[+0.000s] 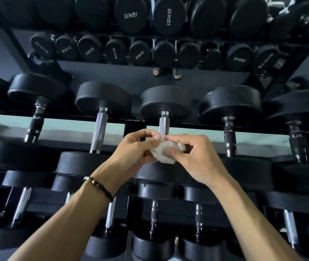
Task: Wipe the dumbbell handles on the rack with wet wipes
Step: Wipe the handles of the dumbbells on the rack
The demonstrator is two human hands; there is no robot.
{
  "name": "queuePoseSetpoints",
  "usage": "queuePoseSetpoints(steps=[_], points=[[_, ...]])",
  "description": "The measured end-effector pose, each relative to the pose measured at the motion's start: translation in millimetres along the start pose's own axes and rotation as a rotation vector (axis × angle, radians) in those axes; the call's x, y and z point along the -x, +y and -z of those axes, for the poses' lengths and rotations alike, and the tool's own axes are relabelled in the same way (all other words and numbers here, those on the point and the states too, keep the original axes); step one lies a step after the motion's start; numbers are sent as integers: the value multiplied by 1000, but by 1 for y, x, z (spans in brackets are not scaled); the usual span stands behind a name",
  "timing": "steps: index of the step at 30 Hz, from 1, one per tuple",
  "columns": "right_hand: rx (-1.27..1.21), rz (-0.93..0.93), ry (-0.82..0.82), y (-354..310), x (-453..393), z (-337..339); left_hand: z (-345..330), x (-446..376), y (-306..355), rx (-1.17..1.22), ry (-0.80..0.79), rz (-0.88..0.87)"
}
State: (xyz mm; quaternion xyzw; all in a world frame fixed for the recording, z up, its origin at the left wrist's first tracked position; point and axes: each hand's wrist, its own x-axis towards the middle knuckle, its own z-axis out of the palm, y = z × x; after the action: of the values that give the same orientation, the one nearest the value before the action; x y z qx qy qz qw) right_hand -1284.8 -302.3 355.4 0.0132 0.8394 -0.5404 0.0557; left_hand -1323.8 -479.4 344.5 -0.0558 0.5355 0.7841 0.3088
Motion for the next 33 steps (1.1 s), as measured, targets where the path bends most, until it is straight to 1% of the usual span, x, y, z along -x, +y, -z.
queuePoseSetpoints(steps=[1, 3, 5, 7, 9, 11, 12, 13, 14, 16, 17, 18, 20, 22, 24, 25, 27, 29, 30, 31, 33], points=[[9, -25, 52, 3, -1, 2, 0, -1, -2, -1, -7, -8], [-8, -53, 104, 8, -4, 5, -1, -4, -7, -98, 19, -73], [-139, -99, 41, 12, -7, 7, -2, -7, -9, -197, 75, -156], [-307, -149, -70, 14, -10, 10, -5, -9, -9, -208, 122, -179], [-425, -181, -140, 14, -12, 13, -6, -11, -10, -257, 157, -183], [-482, -218, -110, 14, -17, 15, -5, -15, -16, -454, 265, -229], [-447, -229, -46, 16, -22, 15, -3, -18, -21, -595, 357, -252], [-324, -227, 64, 21, -28, 14, -1, -20, -28, -731, 457, -274], [-139, -205, 202, 28, -36, 13, -1, -21, -35, -827, 533, -283], [166, -134, 426, 41, -54, 8, -3, -21, -50, -889, 593, -254], [240, -95, 474, 47, -63, 4, -4, -23, -58, -893, 614, -244], [292, -45, 485, 54, -73, 0, -5, -24, -64, -891, 642, -261], [412, 98, 451, 63, -88, -10, -2, -28, -70, -878, 687, -312], [484, 225, 339, 68, -99, -19, 1, -28, -72, -838, 698, -326], [564, 304, 192, 73, -103, -26, 3, -29, -72, -819, 691, -329], [646, 355, 119, 75, -102, -27, 3, -29, -73, -819, 693, -329], [829, 539, -69, 80, -94, -21, 3, -29, -73, -805, 693, -337], [895, 684, -263, 84, -88, -6, 3, -29, -74, -780, 686, -334], [922, 704, -284, 84, -91, 1, 4, -29, -74, -766, 684, -329], [939, 686, -237, 85, -97, 6, 4, -29, -74, -757, 679, -325], [950, 596, -44, 86, -112, 8, 4, -29, -75, -747, 678, -329]])
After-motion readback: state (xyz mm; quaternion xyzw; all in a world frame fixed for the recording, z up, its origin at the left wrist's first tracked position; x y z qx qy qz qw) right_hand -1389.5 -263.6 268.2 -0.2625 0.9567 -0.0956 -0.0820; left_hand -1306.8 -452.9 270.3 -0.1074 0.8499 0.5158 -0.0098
